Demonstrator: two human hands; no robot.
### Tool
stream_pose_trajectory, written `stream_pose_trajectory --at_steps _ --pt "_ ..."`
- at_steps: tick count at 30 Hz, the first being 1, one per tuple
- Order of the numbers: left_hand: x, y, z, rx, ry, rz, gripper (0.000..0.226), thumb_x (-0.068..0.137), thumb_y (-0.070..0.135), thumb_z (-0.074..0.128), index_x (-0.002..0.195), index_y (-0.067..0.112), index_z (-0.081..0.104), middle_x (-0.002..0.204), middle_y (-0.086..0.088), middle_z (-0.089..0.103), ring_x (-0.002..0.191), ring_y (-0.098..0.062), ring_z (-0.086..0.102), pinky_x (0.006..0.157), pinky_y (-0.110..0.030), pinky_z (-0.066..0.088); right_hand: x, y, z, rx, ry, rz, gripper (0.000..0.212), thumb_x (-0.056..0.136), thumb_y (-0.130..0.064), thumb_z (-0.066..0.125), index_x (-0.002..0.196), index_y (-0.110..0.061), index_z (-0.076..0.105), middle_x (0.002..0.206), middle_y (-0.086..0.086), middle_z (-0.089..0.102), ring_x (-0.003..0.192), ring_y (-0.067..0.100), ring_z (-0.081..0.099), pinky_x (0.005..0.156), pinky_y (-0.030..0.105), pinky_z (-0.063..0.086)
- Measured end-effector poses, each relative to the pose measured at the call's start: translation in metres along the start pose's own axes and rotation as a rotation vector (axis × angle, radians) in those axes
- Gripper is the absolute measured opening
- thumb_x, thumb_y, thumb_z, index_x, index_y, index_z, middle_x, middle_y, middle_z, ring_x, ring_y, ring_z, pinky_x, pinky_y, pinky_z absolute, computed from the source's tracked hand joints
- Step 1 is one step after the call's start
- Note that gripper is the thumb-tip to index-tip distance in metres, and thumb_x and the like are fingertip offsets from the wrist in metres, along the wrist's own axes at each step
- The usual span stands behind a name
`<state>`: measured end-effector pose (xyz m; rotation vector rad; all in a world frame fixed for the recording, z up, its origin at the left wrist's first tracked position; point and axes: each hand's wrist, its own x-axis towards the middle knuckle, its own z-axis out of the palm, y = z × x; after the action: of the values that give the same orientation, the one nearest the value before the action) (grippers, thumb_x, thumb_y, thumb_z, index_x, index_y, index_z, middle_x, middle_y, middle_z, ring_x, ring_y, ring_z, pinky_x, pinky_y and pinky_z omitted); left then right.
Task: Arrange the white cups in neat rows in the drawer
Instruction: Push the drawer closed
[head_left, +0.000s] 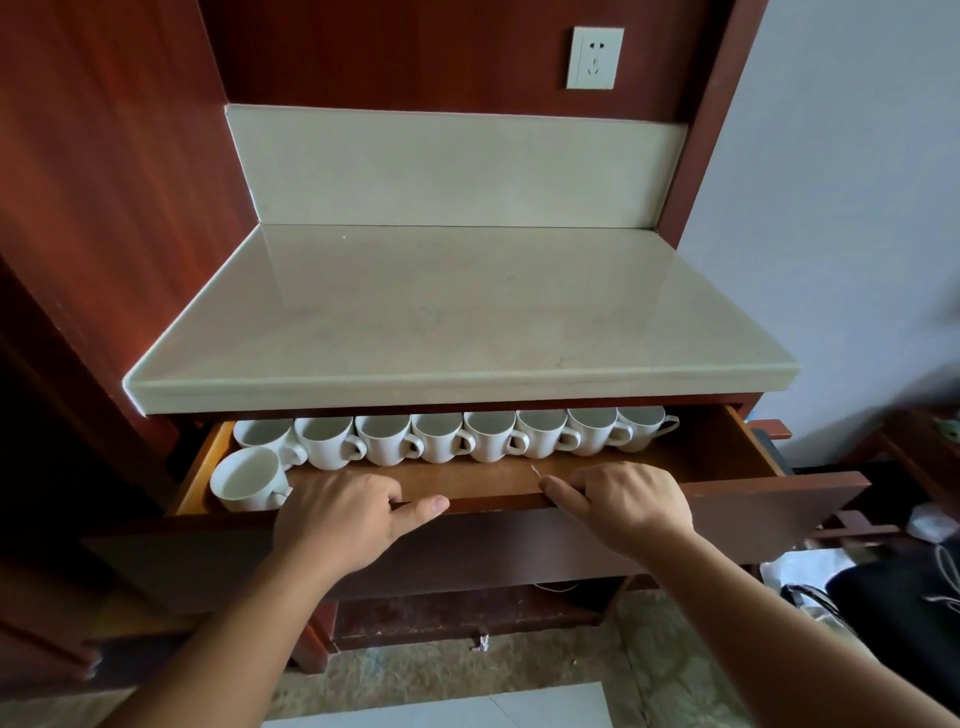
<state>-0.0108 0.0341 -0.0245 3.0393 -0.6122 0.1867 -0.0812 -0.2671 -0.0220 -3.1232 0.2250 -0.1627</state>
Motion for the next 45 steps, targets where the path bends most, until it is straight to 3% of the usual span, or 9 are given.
stream_pose_trajectory --at_steps 6,11,13,16,20,25,33,39,45 --pt "0.005 0.003 -0.001 -0.123 0.112 -0.017 0.071 0.08 0.093 0.03 0.076 0.033 0.068 0.065 0.015 0.061 0.06 -0.002 0.055 0.048 -0.024 0.035 0.014 0.004 0.001 0.019 0.002 0.019 0.071 0.085 -0.085 0.017 0.079 -0.033 0.064 0.071 -0.008 0.066 0.071 0.016 0.063 0.057 0.033 0.042" --pt "-0.04 0.01 0.003 -0.461 0.426 -0.068 0.019 0.088 0.032 0.075 0.101 0.019 0.073 0.098 0.008 0.068 0.095 -0.01 0.061 0.081 -0.03 0.052 0.005 0.008 -0.008 0.339 0.09 -0.03 0.031 0.089 -0.058 0.057 0.082 -0.031 0.07 0.08 -0.013 0.066 0.084 0.011 0.059 0.07 0.033 0.048" --pt "-0.067 0.008 0.006 -0.573 0.505 -0.225 0.027 0.086 0.019 0.078 0.112 0.017 0.071 0.114 0.005 0.063 0.112 -0.016 0.057 0.096 -0.037 0.049 -0.018 0.018 -0.012 0.501 0.267 0.052 0.012 0.087 -0.036 0.07 0.095 -0.028 0.072 0.092 -0.014 0.067 0.091 0.012 0.058 0.075 0.033 0.049" --pt "-0.088 0.003 0.015 -0.887 0.474 -0.628 0.052 0.086 0.028 0.079 0.132 0.029 0.054 0.135 0.005 0.047 0.122 -0.021 0.053 0.096 -0.042 0.049 -0.059 0.037 -0.002 0.715 0.418 0.375 0.02 0.086 -0.025 0.075 0.103 -0.025 0.065 0.1 -0.006 0.065 0.091 0.018 0.062 0.073 0.035 0.048" --pt "-0.076 -0.01 0.035 -1.109 0.411 -0.937 0.11 0.073 0.057 0.085 0.154 0.041 0.012 0.162 -0.013 0.026 0.136 -0.035 0.048 0.101 -0.054 0.049 -0.073 0.047 0.024 0.871 0.233 0.75 0.078 0.082 -0.041 0.081 0.144 -0.013 0.043 0.143 0.015 0.046 0.121 0.032 0.057 0.094 0.046 0.048" --pt "-0.061 -0.013 0.049 -1.046 0.359 -0.951 0.137 0.043 0.095 0.071 0.148 0.054 -0.006 0.168 -0.008 0.018 0.146 -0.037 0.037 0.108 -0.063 0.042 -0.055 0.034 0.033 0.947 0.194 0.773 0.116 0.069 -0.052 0.084 0.157 -0.01 0.021 0.161 0.015 0.024 0.146 0.027 0.027 0.114 0.054 0.032" --pt "-0.036 -0.012 0.047 -1.094 0.397 -0.924 0.129 0.074 0.054 0.083 0.161 0.027 -0.008 0.17 -0.008 0.0 0.15 -0.034 0.027 0.115 -0.049 0.033 -0.023 0.03 0.042 1.022 0.188 0.799 0.128 0.075 -0.051 0.082 0.16 -0.006 -0.002 0.166 0.014 0.001 0.152 0.032 0.015 0.119 0.052 0.023" --pt "-0.007 -0.025 0.058 -1.055 0.42 -0.932 0.141 0.059 0.077 0.078 0.159 0.03 -0.009 0.171 -0.006 -0.001 0.156 -0.031 0.008 0.121 -0.057 0.023 0.006 0.032 0.044 1.038 0.199 0.79 0.126 0.077 -0.054 0.081 0.161 -0.01 -0.003 0.167 0.009 0.0 0.149 0.034 0.024 0.116 0.054 0.03" --pt "0.024 -0.028 0.055 -1.034 0.437 -0.924 0.132 0.071 0.055 0.085 0.162 0.018 -0.002 0.17 -0.013 0.002 0.155 -0.03 0.005 0.123 -0.051 0.017 0.033 0.035 0.046 1.017 0.19 0.796 0.122 0.08 -0.052 0.079 0.161 -0.013 -0.002 0.167 0.005 0.001 0.145 0.037 0.033 0.112 0.055 0.032"
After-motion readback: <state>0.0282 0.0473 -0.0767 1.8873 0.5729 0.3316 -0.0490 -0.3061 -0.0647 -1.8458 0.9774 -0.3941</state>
